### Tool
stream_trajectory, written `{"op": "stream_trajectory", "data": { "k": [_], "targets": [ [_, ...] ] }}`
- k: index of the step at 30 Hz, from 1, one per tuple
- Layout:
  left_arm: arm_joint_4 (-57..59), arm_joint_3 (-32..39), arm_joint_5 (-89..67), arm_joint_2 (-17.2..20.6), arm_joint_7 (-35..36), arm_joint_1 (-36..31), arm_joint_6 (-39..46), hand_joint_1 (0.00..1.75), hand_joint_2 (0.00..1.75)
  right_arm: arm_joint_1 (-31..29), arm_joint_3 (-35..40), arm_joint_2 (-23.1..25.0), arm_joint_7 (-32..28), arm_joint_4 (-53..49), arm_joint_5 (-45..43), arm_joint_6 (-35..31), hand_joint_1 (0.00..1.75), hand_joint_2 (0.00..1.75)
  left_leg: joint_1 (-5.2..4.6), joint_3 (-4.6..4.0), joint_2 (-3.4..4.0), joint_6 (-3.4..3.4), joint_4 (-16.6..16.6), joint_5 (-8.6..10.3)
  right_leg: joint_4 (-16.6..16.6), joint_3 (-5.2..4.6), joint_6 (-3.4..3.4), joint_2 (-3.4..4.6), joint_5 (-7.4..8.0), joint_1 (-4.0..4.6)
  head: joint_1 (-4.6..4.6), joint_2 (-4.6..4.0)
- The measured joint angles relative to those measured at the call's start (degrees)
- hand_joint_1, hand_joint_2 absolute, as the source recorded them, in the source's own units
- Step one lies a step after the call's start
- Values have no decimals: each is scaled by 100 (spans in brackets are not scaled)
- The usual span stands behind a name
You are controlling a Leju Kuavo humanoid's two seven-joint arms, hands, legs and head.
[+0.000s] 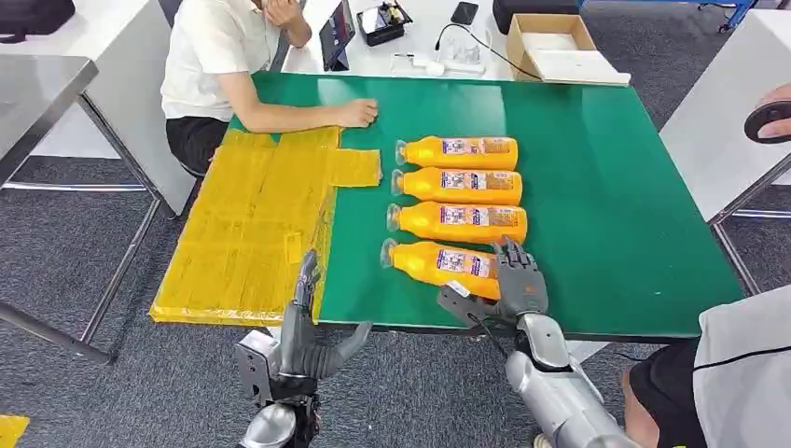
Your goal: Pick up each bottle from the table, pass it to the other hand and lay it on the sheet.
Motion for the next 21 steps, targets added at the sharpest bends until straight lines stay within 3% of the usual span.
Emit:
{"op": "stream_trajectory", "data": {
  "k": [5, 13, 21],
  "targets": [
    [-208, 2, 899, 0, 442, 37, -984, 0, 175, -231, -31, -31, -29, 350, -263, 411, 175, 175, 0, 51, -2, 0, 0, -2, -2, 48, -1, -1, -1, 0, 0, 0],
    [-304, 9, 693, 0, 291, 54, -758, 0, 175, -276, -63, -68, -90, 449, -398, 516, 175, 175, 0, 56, 0, -1, 0, -2, -2, 50, -1, 0, -2, 1, 0, 0],
    [-306, 18, 437, 0, 142, 51, -523, 0, 175, -320, -231, -168, -766, 549, -1042, 926, 175, 175, 0, 118, -2, 8, -2, -27, -10, 50, -6, 0, -31, 2, 2, 0]
  ]
}}
